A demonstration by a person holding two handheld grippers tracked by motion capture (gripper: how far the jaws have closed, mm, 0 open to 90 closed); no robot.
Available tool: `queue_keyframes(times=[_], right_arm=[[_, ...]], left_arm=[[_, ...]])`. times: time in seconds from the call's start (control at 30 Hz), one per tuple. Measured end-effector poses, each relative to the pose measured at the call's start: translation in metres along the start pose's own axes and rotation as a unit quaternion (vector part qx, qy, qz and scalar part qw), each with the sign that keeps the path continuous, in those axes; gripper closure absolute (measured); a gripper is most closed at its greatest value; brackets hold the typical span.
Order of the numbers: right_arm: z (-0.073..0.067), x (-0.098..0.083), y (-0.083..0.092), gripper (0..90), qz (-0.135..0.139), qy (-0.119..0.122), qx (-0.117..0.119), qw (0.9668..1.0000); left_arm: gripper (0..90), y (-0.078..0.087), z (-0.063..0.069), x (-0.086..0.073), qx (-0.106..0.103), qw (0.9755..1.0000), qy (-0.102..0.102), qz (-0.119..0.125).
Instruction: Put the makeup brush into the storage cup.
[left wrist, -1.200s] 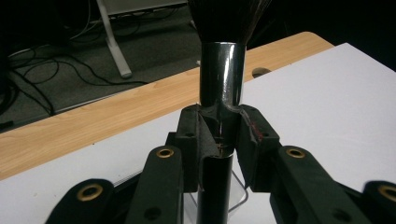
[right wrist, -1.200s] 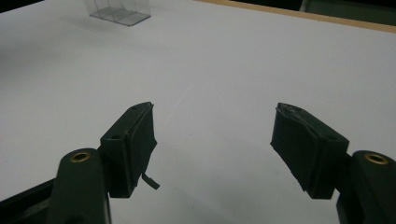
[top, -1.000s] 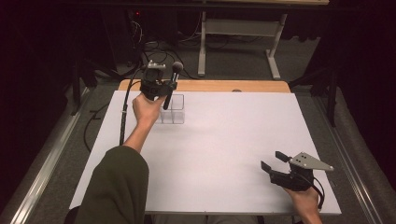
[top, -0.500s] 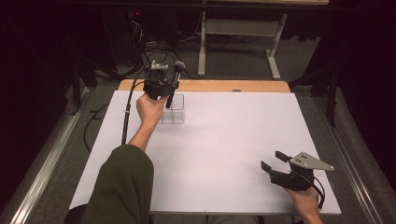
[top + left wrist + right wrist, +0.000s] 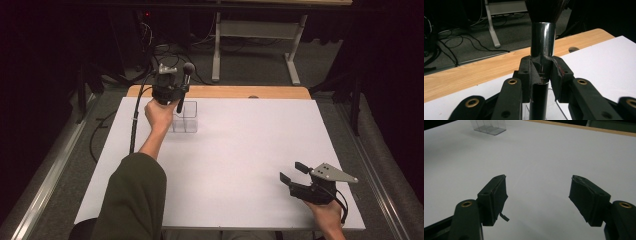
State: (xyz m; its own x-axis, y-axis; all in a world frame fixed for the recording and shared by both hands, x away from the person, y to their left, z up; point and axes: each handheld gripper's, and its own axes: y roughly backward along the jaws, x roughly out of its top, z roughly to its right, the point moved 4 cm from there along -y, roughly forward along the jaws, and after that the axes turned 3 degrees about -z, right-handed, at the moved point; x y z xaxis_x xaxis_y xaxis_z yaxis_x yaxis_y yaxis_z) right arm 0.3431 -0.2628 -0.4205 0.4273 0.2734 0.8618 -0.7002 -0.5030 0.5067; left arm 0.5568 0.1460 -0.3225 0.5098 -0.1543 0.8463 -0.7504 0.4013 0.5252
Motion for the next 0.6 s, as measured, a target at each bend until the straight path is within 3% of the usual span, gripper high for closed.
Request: queue_keyframes(times=[0.13,0.3,0.6], right_arm=[[-0.001,0.000,-0.001,31.9,-0.001,0.001,0.000,1.0000],[-0.001,-0.001,-0.001,31.9,-0.005,0.000,0.002,1.0000],[-0.001,-0.002,-0.003,31.9,-0.009,0.001,0.002,1.0000]], left_arm=[[71.6,-0.002,-0.001,-0.003,0.010,0.9998,-0.014,-0.013],[71.6,-0.001,-0.005,-0.005,0.011,0.9999,-0.001,-0.011],[71.5,-0.003,-0.006,-0.012,0.010,0.9997,0.000,-0.020]])
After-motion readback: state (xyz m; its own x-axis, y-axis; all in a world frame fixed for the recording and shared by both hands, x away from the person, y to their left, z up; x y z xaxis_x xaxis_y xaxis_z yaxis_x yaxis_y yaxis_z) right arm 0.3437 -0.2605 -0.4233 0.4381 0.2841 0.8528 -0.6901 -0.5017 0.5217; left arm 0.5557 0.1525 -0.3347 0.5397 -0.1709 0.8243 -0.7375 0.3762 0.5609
